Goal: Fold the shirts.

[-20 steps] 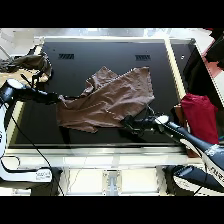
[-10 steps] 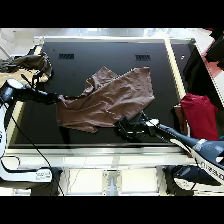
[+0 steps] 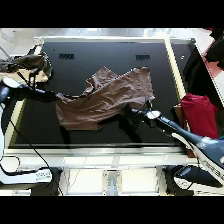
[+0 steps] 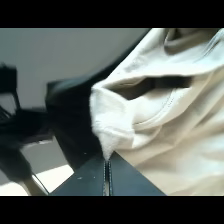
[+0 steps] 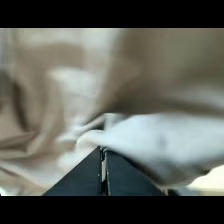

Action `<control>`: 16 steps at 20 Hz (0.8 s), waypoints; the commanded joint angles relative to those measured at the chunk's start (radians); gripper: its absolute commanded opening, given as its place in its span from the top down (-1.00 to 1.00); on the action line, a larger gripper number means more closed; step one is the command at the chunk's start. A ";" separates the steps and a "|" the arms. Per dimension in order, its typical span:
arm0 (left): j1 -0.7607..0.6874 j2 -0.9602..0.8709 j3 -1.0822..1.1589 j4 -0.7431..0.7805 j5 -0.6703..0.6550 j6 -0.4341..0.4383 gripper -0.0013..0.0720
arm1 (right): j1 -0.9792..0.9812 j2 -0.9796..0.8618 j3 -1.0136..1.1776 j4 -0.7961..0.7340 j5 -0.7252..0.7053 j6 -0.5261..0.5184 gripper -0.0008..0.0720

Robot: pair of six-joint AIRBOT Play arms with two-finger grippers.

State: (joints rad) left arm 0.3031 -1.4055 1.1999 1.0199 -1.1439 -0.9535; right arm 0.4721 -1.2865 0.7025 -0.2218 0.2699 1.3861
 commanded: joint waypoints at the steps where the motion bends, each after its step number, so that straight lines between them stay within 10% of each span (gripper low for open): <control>1: 0.066 0.142 0.039 -0.008 0.002 -0.027 0.94 | -0.045 0.193 0.068 -0.290 0.030 -0.065 0.94; 10: 0.234 0.858 0.095 -0.324 0.030 -0.140 0.94 | -0.054 0.609 0.577 -0.619 0.479 -0.064 0.94; 16: 0.235 0.900 0.231 -0.316 0.151 -0.189 0.95 | -0.054 0.520 0.877 -0.790 0.537 -0.033 0.95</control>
State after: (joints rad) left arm 0.5339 -0.5194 1.3689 0.7151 -1.0431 -1.1126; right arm 0.4191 -0.7330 1.4582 -0.9024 0.7582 1.3285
